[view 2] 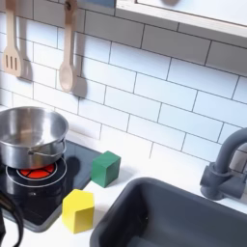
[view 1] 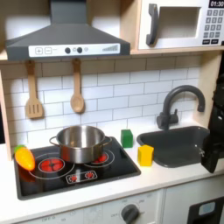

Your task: Push button

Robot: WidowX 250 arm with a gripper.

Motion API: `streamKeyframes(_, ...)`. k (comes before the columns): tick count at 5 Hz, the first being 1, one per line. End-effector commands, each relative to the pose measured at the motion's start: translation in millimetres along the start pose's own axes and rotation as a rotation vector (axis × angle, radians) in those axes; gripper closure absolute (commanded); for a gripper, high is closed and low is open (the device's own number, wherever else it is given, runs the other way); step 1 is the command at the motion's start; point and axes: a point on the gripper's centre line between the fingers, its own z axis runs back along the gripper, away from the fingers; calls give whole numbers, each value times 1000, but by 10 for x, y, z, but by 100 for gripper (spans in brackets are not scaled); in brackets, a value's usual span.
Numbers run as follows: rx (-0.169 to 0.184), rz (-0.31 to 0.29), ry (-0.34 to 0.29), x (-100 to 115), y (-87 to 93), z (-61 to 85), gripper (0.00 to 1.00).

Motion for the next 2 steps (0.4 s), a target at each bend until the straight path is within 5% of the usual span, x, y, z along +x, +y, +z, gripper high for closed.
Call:
streamKeyframes(1,-1,0,0,0,-2,0,0)
streamKeyframes(2,30,33,-14,151,41,-45,0)
